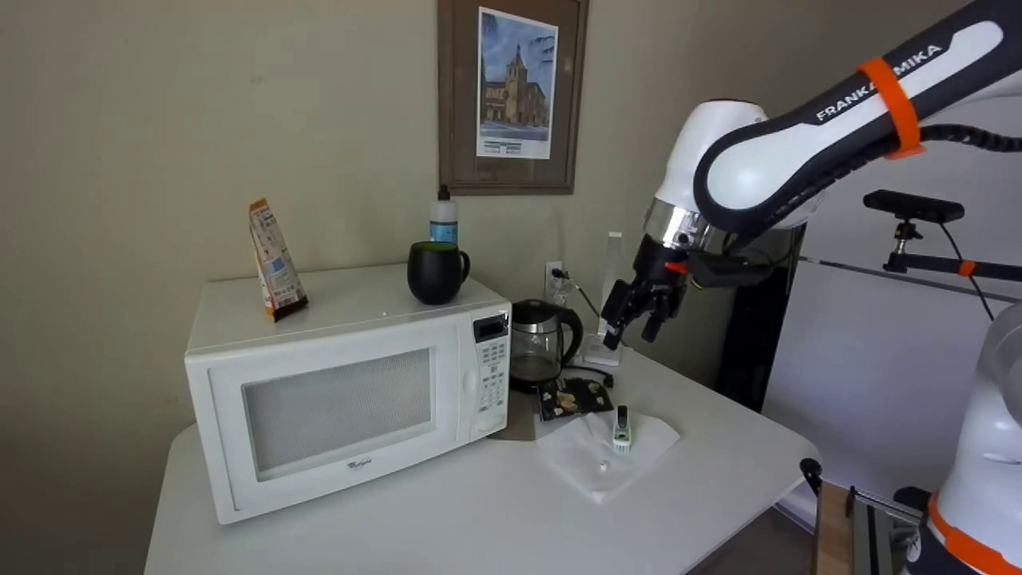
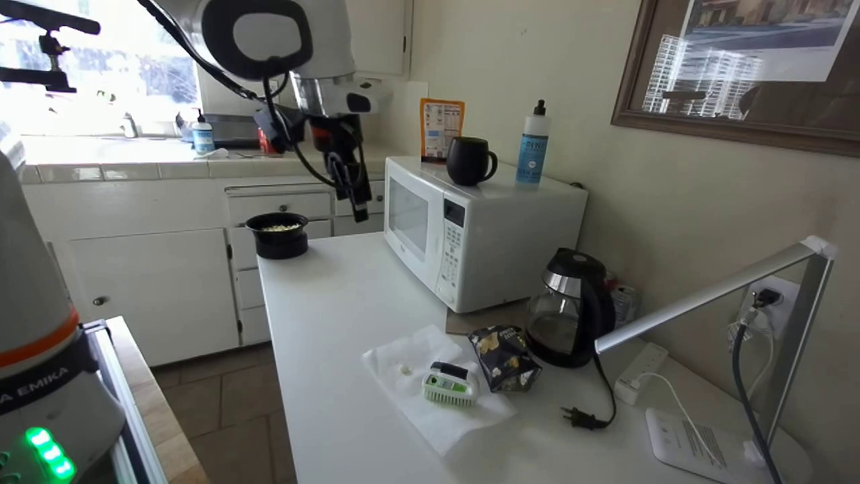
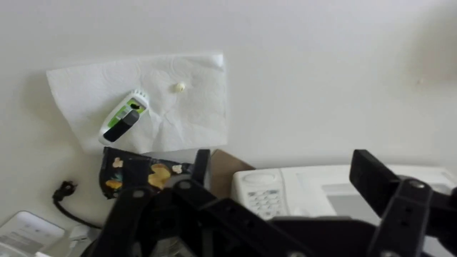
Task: Put the white object in the black packet
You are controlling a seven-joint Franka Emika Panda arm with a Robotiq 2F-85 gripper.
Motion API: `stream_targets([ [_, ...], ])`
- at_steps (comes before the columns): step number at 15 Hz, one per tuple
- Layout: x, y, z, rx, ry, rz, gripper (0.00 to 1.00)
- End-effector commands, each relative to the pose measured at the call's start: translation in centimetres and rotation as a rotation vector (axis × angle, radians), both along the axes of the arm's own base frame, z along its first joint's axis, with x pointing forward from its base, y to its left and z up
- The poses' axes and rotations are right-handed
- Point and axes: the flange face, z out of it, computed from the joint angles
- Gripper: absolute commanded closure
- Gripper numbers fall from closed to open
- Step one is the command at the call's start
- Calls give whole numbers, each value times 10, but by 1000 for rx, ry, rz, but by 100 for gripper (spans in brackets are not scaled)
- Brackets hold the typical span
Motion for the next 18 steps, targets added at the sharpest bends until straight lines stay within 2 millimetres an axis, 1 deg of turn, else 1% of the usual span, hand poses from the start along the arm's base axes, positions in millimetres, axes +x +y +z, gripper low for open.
stream_targets([
  [1,17,-51,-34,39,-78,-188,0],
  [2,21,-60,-46,26,-90,-209,0],
  [3,21,-63,-58,32,-66,-230,0],
  [4,17,-59,-33,19,-86,-175,0],
  [5,19,-64,-44,19,-74,-193,0],
  [7,23,-66,-56,20,-55,-207,0],
  [12,24,-66,-56,21,-54,-210,0],
  [14,32,-70,-75,13,-29,-224,0],
  [15,30,-74,-91,7,10,-236,0],
  [18,25,-82,-128,6,108,-247,0],
])
